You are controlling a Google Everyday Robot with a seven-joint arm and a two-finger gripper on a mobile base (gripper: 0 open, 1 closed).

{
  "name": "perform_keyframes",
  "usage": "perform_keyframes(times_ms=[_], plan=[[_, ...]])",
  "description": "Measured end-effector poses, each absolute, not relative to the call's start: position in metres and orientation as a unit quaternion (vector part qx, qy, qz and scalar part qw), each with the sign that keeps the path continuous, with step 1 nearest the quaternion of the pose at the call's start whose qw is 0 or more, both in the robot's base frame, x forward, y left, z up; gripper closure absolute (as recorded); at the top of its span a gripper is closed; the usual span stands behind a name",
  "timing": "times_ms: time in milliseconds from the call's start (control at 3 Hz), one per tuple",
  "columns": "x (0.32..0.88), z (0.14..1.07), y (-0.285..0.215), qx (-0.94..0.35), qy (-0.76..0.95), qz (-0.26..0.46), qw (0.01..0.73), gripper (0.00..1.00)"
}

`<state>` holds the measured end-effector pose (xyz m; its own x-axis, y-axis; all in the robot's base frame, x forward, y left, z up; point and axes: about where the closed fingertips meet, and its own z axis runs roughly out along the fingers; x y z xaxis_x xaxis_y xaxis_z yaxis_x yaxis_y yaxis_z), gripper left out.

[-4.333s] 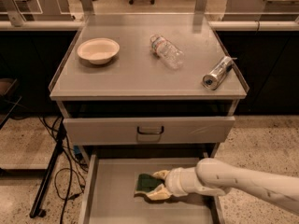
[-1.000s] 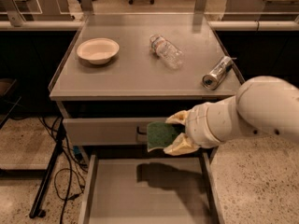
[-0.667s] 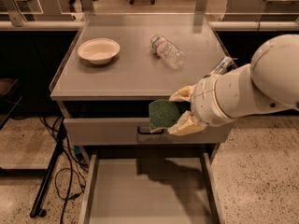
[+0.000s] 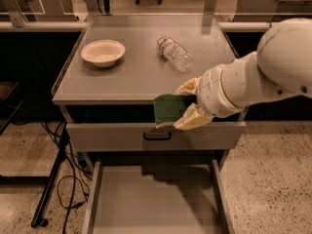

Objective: Pick sponge from middle drawer and place on counter

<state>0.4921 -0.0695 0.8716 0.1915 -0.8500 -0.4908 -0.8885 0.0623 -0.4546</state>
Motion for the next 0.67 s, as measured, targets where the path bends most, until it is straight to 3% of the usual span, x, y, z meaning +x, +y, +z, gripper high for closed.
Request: perform_keyframes(times_ms=[667], plan=[[0.597, 0.851, -0.06, -0.722, 0.61, 0.085, 0.315, 1.0]])
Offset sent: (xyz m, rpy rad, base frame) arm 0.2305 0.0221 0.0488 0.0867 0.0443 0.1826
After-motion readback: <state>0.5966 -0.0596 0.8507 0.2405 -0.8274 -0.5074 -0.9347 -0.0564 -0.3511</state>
